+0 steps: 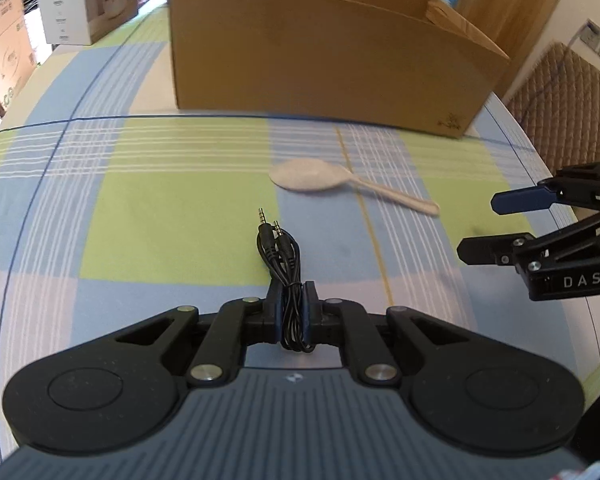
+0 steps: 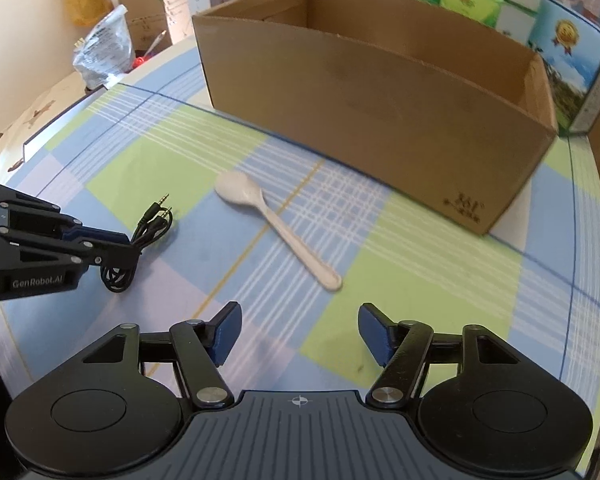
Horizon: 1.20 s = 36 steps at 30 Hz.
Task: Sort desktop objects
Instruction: 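Grasp the black cable with the left gripper while the right grasps the white spoon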
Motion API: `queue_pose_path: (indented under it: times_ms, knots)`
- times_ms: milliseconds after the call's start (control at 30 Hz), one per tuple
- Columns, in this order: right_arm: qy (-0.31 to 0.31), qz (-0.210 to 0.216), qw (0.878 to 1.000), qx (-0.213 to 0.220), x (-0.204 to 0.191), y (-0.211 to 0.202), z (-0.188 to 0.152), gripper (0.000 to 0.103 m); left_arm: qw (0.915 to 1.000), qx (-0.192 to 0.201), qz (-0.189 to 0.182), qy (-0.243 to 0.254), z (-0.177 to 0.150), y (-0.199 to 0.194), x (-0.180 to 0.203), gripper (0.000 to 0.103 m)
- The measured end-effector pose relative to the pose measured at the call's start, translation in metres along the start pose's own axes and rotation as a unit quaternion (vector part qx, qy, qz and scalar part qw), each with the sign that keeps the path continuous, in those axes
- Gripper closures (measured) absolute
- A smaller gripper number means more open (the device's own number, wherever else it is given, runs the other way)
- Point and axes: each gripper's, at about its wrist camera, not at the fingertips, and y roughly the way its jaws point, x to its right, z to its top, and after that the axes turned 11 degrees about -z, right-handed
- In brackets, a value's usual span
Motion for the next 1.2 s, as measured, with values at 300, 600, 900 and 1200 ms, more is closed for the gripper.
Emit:
queue_pose_path:
  times_ms: [300,600,900,1200]
  knots:
    - [-0.043,0.020,0.999,0.024,-0.009,0.021,0.034,0.043,0.9997,0.004,0.006,-0.022,0.013,0.003,-0.023,0.097]
    - [-0.128,0.015,0.991,0.024,-0.039,0.056,0.055,0.058,1.0000,0.006,0.004,0.004,0.029,0.007,-0.029,0.097]
    - [-0.145,0.023,0.989,0.004,-0.051,0.079,0.059,0.077,0.9993,-0.008,-0.008,0.034,0.043,0.017,-0.035,0.097]
    - [-0.066,0.024,0.998,-0.002,-0.046,0.080,0.057,0.103,0.9991,-0.011,-0.012,0.038,0.045,0.018,-0.035,0.097]
